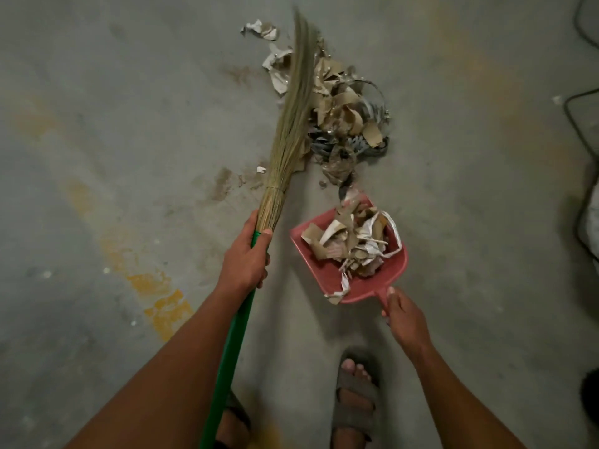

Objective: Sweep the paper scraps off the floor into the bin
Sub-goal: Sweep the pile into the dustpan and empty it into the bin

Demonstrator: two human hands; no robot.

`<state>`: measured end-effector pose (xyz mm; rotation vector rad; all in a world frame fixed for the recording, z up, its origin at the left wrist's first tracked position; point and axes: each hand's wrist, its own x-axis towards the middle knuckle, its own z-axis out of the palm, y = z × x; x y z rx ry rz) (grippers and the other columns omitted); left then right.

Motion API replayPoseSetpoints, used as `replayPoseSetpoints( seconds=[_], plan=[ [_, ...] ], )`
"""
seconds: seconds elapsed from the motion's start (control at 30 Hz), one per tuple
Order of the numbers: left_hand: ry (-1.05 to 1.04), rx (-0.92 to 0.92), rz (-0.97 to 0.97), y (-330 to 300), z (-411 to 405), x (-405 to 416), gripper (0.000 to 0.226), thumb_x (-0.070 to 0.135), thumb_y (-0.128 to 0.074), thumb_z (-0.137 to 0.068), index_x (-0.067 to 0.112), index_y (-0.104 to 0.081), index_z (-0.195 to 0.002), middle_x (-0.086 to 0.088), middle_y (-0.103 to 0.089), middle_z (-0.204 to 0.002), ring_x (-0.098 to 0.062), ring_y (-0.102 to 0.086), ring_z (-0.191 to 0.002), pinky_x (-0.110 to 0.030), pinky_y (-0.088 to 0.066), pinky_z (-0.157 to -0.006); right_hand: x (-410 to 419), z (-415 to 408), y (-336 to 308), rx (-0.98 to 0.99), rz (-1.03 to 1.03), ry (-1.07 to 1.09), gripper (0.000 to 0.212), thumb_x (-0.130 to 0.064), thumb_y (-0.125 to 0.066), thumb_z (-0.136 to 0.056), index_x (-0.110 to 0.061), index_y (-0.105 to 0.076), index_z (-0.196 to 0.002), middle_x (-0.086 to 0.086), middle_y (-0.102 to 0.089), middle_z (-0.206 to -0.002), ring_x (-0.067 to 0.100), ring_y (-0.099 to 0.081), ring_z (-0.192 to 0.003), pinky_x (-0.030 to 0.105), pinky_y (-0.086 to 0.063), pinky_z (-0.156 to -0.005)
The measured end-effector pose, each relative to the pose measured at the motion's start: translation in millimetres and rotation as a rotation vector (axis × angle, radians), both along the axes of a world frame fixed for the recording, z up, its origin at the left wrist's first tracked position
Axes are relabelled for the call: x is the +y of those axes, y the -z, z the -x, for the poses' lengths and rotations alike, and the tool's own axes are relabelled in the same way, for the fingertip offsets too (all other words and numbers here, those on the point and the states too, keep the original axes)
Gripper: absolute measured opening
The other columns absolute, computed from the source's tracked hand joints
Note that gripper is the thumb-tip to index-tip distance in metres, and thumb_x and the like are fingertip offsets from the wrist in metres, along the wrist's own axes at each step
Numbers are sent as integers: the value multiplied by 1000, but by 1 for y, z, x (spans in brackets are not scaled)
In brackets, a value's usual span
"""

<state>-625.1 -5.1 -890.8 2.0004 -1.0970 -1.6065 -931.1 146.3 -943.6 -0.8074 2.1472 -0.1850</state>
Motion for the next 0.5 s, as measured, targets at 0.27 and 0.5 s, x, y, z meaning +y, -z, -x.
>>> replayPoseSetpoints(
  seconds=[0.27, 0.5],
  plan=[
    [181, -162, 7, 8, 56, 22, 59, 57, -43, -107, 59, -18, -160, -12, -69, -113, -24, -66, -68, -28, -53, -43, 76, 53, 31, 42, -162, 96, 53, -55, -24, -108, -26, -68, -102, 13, -74, -100, 32, -69, -90, 44, -56, -84],
    [174, -240, 46, 25, 86, 22, 60, 53, -42, -108, 55, -16, -162, -16, -69, -128, -22, -69, -71, -31, -55, -49, 43, 38, 54, -24, -202, 138, 48, -49, -25, -111, -21, -63, -110, 15, -70, -111, 35, -66, -101, 45, -52, -93]
  ],
)
